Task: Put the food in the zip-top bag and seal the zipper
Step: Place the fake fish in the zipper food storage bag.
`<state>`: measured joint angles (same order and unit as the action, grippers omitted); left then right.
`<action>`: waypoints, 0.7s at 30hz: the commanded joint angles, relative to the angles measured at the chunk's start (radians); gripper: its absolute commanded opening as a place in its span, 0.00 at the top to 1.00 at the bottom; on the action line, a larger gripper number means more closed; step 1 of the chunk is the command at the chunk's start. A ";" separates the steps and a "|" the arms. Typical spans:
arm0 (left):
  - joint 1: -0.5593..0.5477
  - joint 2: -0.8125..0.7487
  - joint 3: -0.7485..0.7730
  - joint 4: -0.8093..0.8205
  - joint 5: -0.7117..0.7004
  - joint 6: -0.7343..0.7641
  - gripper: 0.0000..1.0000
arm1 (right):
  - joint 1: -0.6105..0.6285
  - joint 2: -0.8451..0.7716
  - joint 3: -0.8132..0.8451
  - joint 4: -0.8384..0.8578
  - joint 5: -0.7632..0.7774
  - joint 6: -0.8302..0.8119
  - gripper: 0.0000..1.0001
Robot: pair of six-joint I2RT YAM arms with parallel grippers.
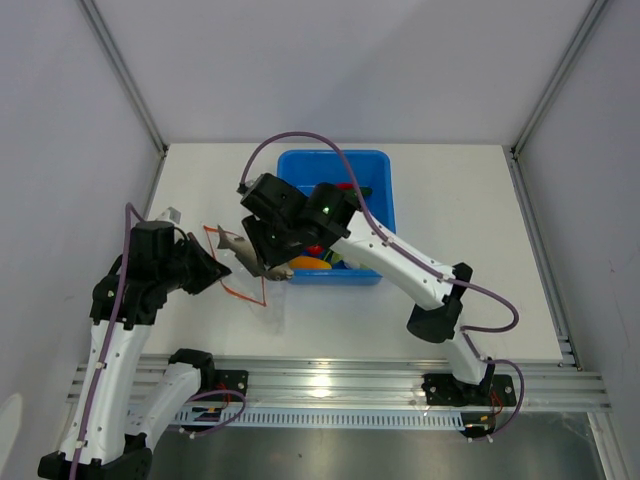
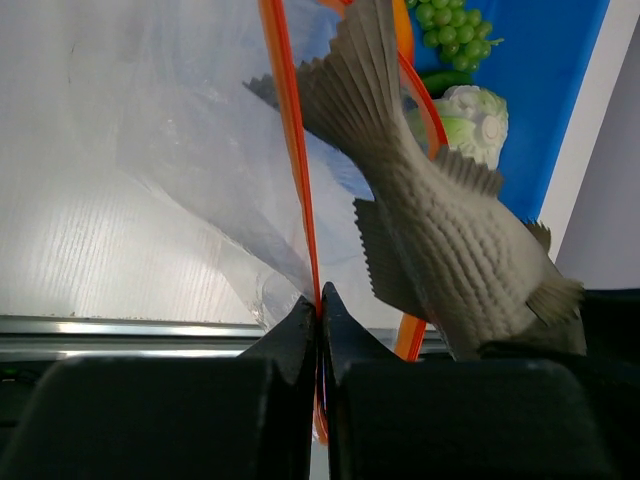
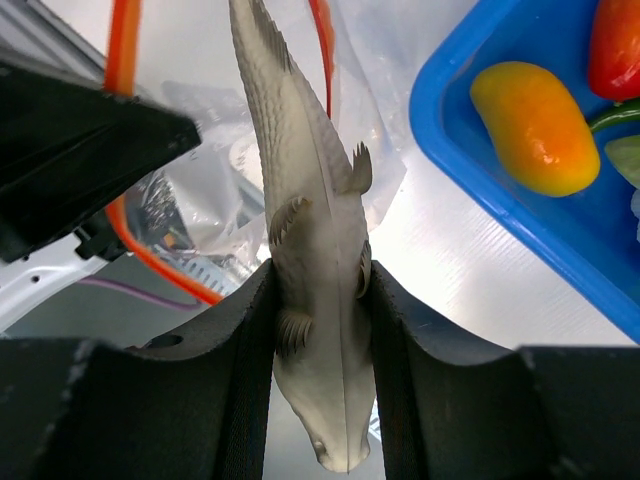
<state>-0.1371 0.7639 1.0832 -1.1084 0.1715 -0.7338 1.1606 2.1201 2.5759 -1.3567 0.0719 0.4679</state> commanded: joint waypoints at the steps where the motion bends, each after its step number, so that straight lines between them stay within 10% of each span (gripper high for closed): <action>1: 0.002 0.003 0.044 0.019 0.026 -0.022 0.99 | -0.016 0.012 0.047 -0.151 0.026 0.009 1.00; 21: -0.012 0.034 0.049 0.045 0.054 0.002 1.00 | 0.008 0.063 0.086 -0.104 0.012 -0.072 1.00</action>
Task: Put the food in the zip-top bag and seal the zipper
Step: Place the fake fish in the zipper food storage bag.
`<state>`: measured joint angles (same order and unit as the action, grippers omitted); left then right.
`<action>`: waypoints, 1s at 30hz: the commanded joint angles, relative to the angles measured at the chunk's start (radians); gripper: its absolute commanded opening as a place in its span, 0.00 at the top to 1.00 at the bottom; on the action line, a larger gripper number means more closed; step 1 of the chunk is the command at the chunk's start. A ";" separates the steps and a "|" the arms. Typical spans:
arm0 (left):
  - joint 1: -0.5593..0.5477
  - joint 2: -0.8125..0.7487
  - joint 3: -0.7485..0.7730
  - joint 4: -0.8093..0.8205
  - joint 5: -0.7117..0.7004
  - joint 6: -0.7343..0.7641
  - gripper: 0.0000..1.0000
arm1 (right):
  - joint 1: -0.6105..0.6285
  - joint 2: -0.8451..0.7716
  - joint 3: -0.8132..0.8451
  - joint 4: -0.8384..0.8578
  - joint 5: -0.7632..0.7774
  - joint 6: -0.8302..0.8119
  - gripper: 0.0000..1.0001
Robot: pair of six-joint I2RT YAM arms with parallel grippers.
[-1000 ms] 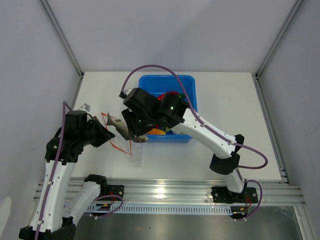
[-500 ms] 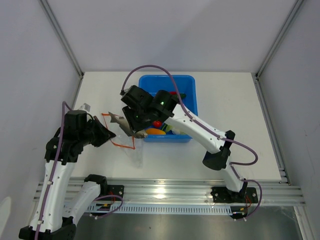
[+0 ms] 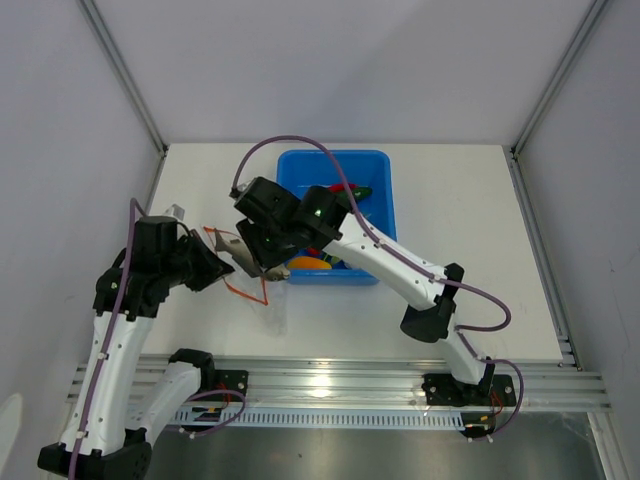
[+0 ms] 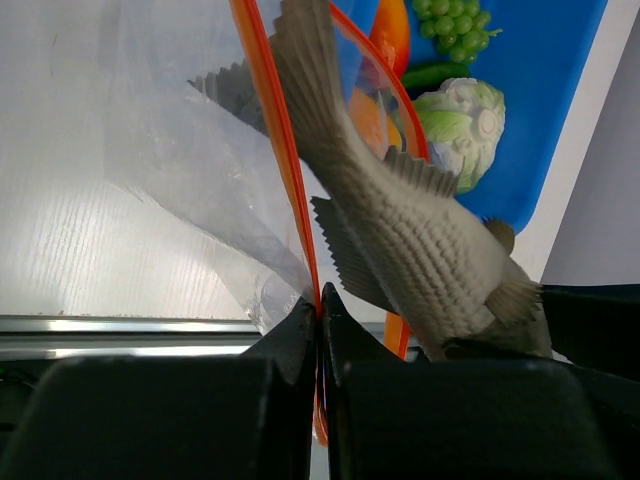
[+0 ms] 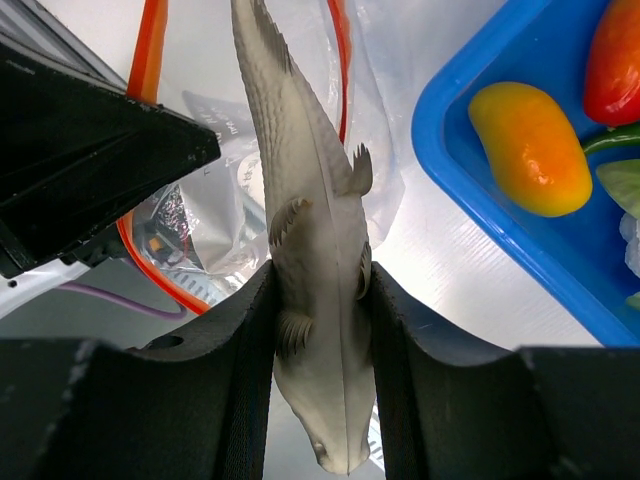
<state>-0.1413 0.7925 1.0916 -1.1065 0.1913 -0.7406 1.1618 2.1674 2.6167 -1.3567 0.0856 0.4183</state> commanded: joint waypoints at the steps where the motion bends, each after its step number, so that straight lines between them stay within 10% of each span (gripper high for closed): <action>1: -0.009 0.007 0.039 0.046 0.040 0.009 1.00 | 0.009 0.017 0.046 -0.101 0.002 -0.023 1.00; 30: -0.116 -0.027 -0.033 0.059 -0.036 -0.026 1.00 | -0.005 0.072 0.052 -0.111 -0.006 0.028 0.97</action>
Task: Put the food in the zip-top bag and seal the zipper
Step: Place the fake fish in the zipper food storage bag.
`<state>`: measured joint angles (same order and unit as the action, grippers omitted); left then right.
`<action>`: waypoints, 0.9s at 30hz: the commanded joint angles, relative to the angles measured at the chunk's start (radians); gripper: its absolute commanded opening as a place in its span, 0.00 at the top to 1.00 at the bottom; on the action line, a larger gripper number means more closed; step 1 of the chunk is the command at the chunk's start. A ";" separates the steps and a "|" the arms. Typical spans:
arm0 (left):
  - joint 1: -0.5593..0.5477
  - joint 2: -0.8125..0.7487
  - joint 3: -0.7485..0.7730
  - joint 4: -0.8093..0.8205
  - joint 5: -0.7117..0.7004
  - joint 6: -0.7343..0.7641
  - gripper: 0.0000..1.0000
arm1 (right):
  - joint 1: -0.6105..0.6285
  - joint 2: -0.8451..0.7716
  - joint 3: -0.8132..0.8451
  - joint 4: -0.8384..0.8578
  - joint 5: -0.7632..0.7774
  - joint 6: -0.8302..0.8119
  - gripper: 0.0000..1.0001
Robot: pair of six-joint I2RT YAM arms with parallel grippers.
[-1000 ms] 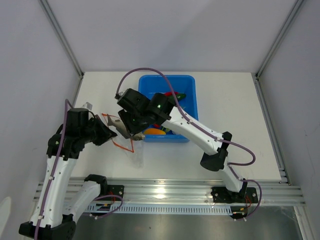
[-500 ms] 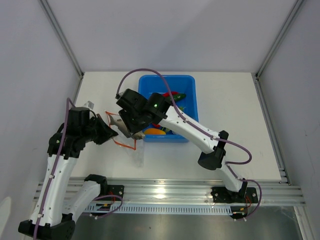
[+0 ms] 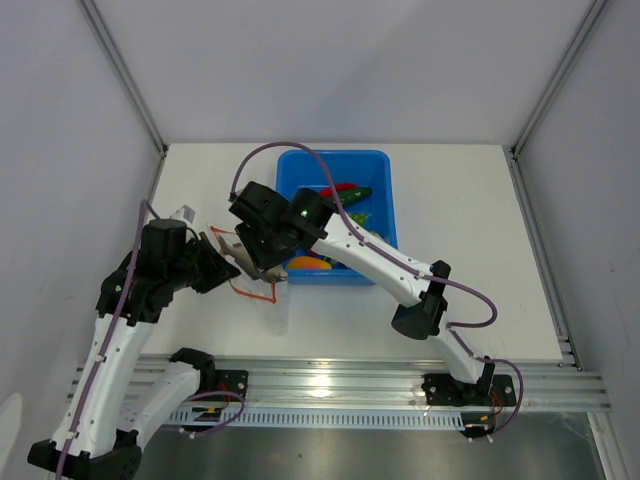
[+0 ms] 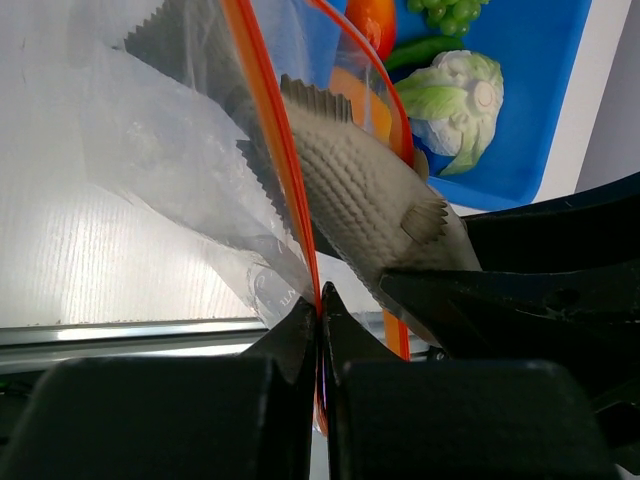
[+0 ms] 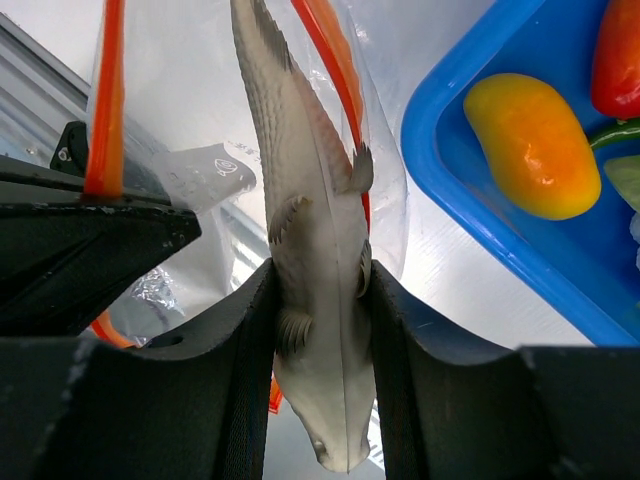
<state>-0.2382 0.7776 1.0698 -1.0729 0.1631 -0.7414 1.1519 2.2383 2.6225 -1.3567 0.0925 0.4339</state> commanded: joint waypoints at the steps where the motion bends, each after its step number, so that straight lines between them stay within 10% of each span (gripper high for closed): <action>1: -0.024 -0.012 -0.013 0.025 -0.008 -0.027 0.99 | 0.003 0.003 0.048 -0.113 -0.014 0.015 0.96; 13: -0.056 0.003 -0.037 0.074 0.013 -0.073 0.99 | 0.005 0.006 0.048 -0.101 -0.039 0.025 0.89; 27: -0.056 0.008 -0.053 0.088 0.029 -0.089 0.99 | 0.005 -0.029 0.019 -0.082 -0.059 -0.006 0.37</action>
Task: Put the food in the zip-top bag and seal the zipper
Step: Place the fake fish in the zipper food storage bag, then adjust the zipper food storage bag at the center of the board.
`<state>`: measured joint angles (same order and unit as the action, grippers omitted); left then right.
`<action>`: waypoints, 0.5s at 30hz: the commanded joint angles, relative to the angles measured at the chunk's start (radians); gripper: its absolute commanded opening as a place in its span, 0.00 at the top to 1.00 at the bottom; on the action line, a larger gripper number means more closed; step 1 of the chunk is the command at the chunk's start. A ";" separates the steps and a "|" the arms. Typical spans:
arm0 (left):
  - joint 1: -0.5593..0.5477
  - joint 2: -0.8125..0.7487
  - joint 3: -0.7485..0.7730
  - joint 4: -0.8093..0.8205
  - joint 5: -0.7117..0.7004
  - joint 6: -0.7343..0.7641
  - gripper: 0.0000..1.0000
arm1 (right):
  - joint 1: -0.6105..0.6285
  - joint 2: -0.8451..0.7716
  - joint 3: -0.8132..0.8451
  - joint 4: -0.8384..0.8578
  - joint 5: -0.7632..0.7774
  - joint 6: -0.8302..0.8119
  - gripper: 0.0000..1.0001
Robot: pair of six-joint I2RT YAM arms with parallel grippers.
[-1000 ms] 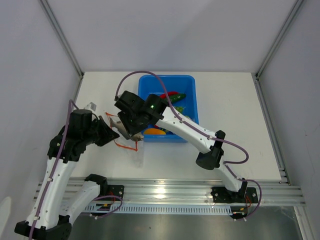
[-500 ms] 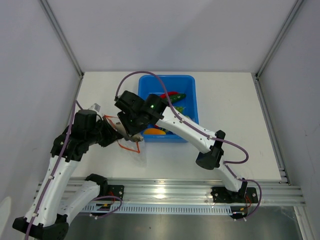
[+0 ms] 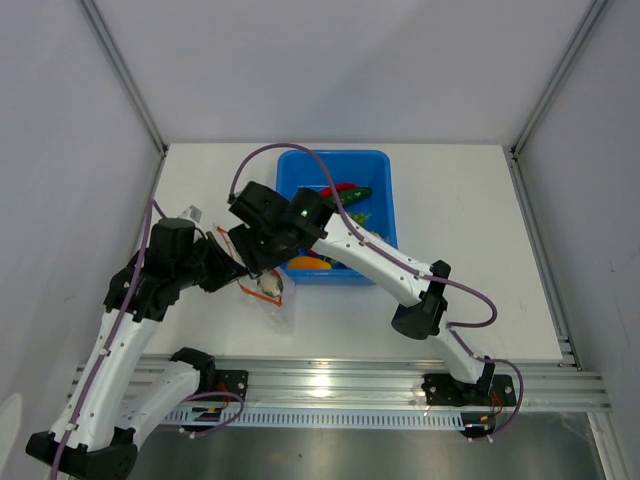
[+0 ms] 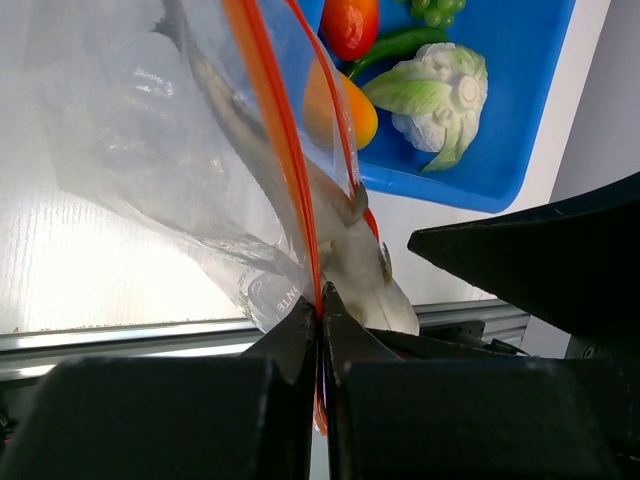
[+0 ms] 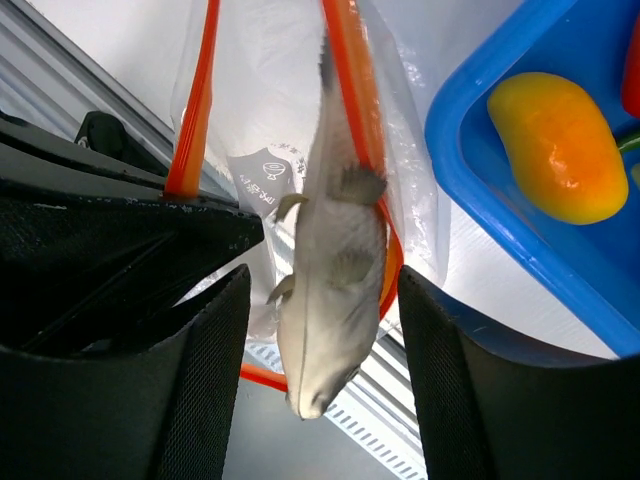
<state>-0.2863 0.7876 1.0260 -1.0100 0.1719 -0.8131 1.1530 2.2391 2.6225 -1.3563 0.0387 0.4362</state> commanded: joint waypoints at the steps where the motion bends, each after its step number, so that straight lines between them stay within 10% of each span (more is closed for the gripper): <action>1: -0.008 -0.004 -0.009 0.025 0.018 -0.015 0.99 | 0.004 -0.035 0.007 -0.076 -0.006 -0.010 0.37; 15: -0.008 -0.005 -0.012 0.021 0.032 0.006 0.99 | -0.078 -0.136 -0.139 0.034 -0.101 -0.057 0.46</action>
<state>-0.2878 0.7864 1.0149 -1.0077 0.1837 -0.8120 1.1141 2.1742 2.5324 -1.3491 -0.0006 0.4156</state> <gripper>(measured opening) 0.005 0.565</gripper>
